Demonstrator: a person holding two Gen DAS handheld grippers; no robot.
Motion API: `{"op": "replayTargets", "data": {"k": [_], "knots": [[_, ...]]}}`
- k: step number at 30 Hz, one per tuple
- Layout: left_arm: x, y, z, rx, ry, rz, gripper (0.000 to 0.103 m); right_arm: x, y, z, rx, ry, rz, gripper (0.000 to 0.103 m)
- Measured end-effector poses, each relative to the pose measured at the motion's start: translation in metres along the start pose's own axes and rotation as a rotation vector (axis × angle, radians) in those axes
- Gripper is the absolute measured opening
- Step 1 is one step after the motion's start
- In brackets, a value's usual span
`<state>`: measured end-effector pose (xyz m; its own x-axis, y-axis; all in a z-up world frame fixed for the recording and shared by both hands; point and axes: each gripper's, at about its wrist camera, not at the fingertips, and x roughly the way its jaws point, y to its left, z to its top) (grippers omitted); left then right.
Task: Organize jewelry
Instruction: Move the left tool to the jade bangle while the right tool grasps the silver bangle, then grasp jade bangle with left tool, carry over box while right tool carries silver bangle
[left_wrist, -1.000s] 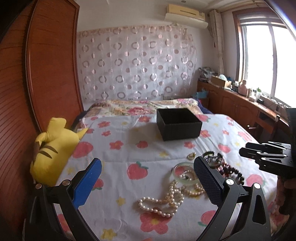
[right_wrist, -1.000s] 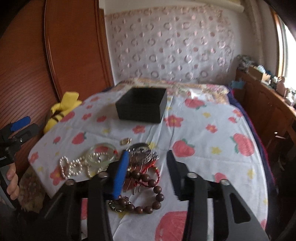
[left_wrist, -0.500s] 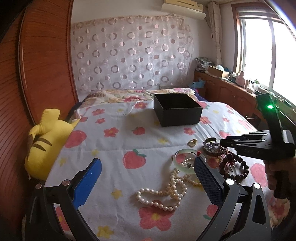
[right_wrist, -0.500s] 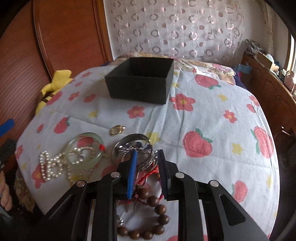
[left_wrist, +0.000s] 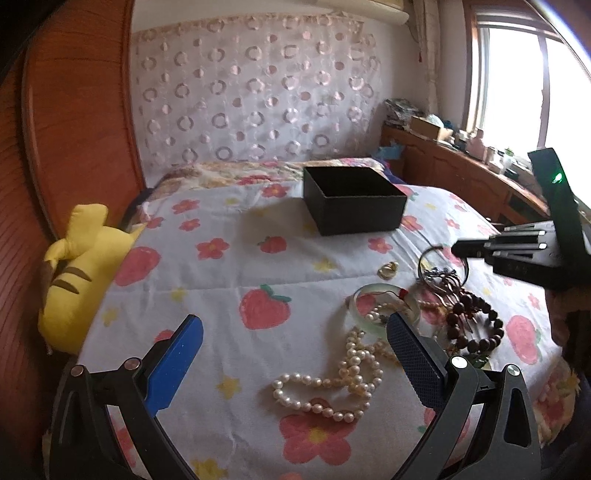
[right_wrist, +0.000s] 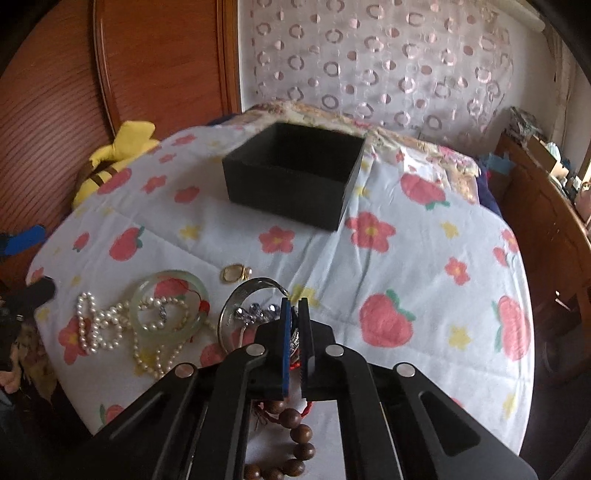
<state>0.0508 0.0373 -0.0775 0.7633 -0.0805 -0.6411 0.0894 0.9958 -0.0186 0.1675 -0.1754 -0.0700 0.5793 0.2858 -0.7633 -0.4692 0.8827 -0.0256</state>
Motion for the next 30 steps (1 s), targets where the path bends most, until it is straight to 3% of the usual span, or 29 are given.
{"op": "replayTargets", "data": {"k": [7, 9, 11, 14, 20, 30], "knots": [[0.026, -0.007, 0.014, 0.05, 0.054, -0.117, 0.096, -0.018, -0.017, 0.004, 0.01, -0.052, -0.027, 0.004], [0.036, -0.009, 0.02, 0.058, 0.077, -0.161, 0.087, -0.022, -0.023, 0.003, 0.014, -0.059, -0.035, 0.004], [0.046, -0.014, 0.026, 0.076, 0.11, -0.197, 0.064, -0.023, -0.026, 0.001, 0.017, -0.06, -0.041, 0.004], [0.062, -0.021, 0.033, 0.105, 0.158, -0.234, 0.042, -0.024, -0.032, -0.003, 0.02, -0.062, -0.046, 0.004], [0.094, -0.028, 0.036, 0.123, 0.289, -0.301, 0.029, -0.025, -0.036, -0.007, 0.026, -0.068, -0.047, 0.004], [0.121, -0.028, 0.038, 0.134, 0.358, -0.296, 0.014, -0.025, -0.035, -0.008, 0.023, -0.075, -0.039, 0.004]]}}
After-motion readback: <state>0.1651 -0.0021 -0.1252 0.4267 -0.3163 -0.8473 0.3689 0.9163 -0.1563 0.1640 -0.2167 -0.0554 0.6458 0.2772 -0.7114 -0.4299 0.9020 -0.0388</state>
